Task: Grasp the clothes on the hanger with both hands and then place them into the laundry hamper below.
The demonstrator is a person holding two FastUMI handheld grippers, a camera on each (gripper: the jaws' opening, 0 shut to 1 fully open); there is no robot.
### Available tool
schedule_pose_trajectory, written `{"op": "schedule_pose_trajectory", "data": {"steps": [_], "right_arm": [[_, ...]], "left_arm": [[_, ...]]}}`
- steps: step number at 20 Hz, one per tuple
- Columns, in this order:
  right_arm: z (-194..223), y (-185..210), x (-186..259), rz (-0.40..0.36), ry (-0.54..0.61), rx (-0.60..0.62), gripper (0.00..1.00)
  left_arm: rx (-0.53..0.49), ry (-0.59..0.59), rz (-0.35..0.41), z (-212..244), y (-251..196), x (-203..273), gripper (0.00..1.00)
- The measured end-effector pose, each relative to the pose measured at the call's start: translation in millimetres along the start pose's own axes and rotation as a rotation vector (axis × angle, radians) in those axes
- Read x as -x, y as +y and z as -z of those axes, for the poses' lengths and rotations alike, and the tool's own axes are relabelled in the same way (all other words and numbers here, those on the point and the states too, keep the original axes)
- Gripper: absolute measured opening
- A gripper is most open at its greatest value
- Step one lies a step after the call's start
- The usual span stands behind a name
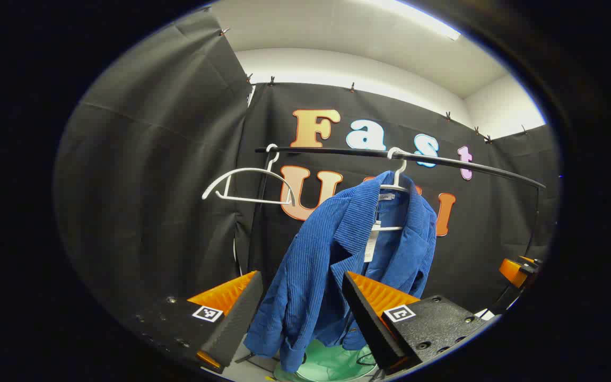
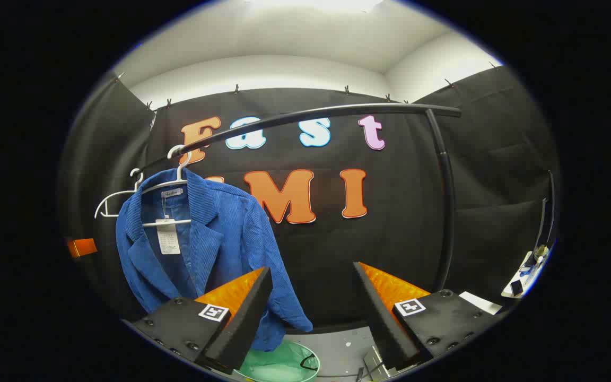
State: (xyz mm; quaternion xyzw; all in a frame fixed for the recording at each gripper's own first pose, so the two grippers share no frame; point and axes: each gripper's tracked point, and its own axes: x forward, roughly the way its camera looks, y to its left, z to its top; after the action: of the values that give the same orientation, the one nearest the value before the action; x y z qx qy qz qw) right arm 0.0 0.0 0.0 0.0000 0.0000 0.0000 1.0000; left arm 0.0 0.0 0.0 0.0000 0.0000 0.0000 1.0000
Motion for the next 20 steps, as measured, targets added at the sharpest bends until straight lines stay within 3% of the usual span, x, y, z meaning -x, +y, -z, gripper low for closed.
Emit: {"op": "schedule_pose_trajectory", "data": {"steps": [1, 2, 4, 13, 20], "right_arm": [[0.9, 3.4, 2.1, -0.001, 0.002, 0.004, 0.98], [1.5, 4.6, 5.1, 0.0, 0.005, 0.01, 1.0], [-0.9, 2.3, 8.9, 0.011, -0.002, 0.018, 0.98], [-1.4, -14.8, 11.4, 0.023, 0.01, 0.001, 0.98], [5.5, 2.2, 0.3, -0.029, 0.029, -0.012, 0.98]], "left_arm": [[-0.002, -0.001, 0.0, 0.8, 2.3, -1.8, 0.95], [-0.002, 0.002, 0.002, 0.7, 3.4, -2.9, 0.98], [-0.002, 0.005, 0.019, 1.7, -0.1, -3.7, 0.92], [-0.024, 0.014, 0.012, 5.2, -7.4, -4.8, 0.95], [-0.035, 0.02, 0.025, 6.9, -17.6, -4.8, 0.95]]}}
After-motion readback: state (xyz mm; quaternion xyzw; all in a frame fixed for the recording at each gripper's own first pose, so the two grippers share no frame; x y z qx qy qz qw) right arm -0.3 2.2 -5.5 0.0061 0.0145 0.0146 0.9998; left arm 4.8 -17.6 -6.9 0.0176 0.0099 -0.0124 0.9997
